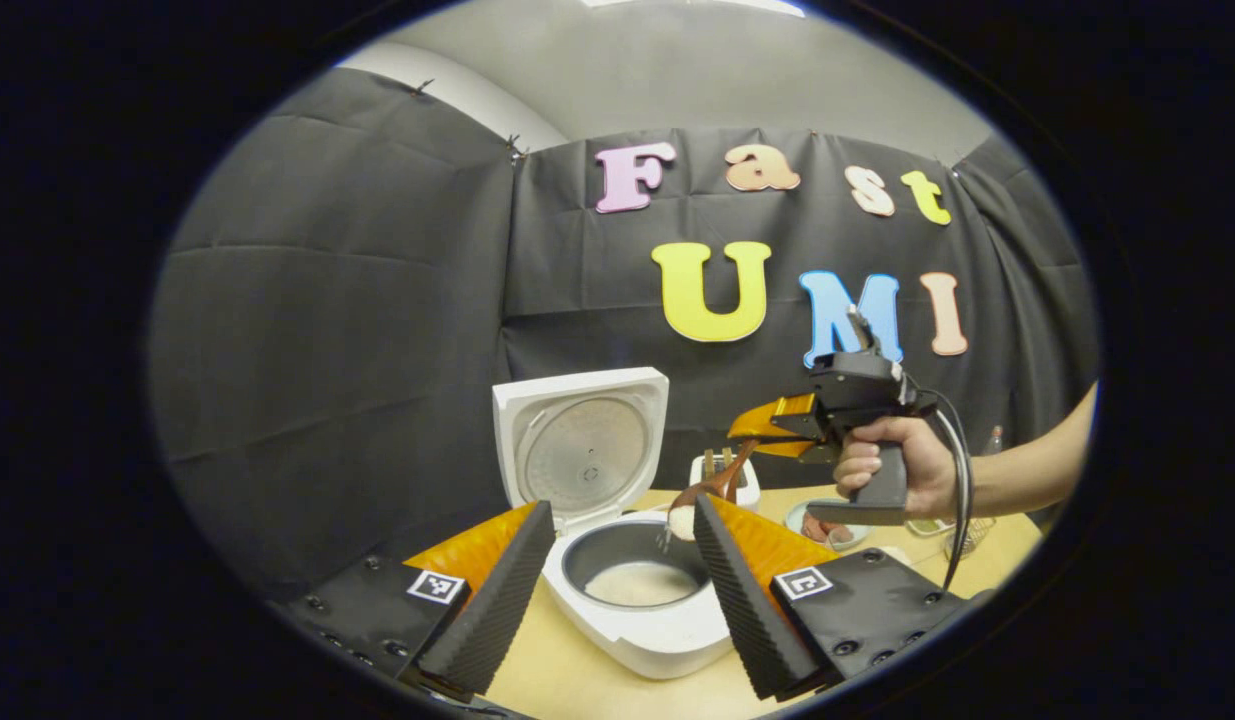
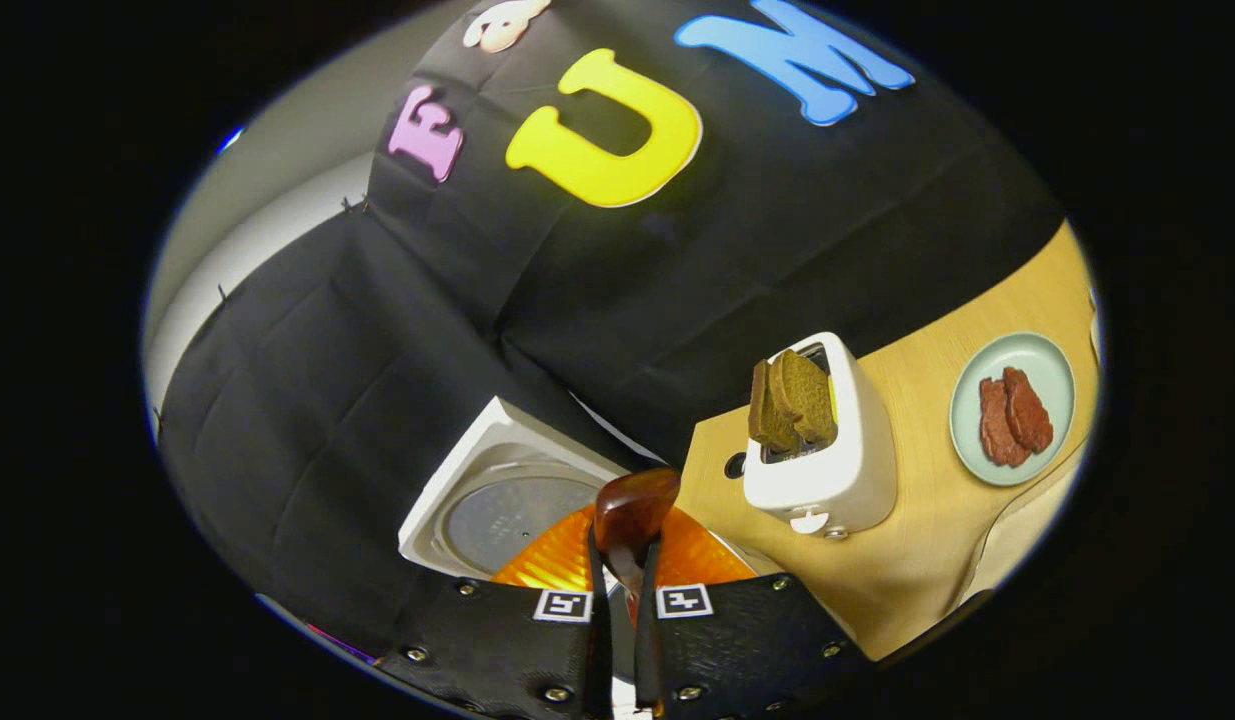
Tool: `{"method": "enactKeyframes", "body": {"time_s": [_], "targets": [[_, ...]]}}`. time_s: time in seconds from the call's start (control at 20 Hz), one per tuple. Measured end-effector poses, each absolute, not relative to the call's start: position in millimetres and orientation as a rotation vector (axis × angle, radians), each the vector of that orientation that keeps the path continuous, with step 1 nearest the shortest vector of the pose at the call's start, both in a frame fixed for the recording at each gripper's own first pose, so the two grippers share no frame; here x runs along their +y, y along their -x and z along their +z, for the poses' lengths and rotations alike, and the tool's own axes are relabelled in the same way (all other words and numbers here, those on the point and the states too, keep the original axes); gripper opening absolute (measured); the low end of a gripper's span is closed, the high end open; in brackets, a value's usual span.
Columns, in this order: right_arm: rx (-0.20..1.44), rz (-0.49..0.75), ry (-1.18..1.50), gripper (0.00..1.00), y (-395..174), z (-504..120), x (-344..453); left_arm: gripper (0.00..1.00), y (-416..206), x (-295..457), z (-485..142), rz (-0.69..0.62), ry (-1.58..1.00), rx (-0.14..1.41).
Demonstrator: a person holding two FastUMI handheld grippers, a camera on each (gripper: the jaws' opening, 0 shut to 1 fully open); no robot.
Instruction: Close the left gripper, press the button to open the rice cooker; take a wooden spoon from the chopstick holder with the right hand, scoop a spoonful of rice and pour it into the rice cooker, then put the wooden spoon back into the chopstick holder.
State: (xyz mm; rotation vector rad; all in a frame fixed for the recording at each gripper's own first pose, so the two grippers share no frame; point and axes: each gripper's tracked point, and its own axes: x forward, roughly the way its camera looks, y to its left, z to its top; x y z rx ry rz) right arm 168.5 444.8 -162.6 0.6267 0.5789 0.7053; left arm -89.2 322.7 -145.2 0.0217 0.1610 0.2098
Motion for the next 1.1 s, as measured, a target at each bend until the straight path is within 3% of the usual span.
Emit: {"method": "enactKeyframes", "body": {"time_s": [1.1], "targets": [[0.245,0.995,0.197,0.09,-95.9,-136.5,543.9,0.95,113.4,317.6,-153.3,0.240,-0.007,0.171]]}}
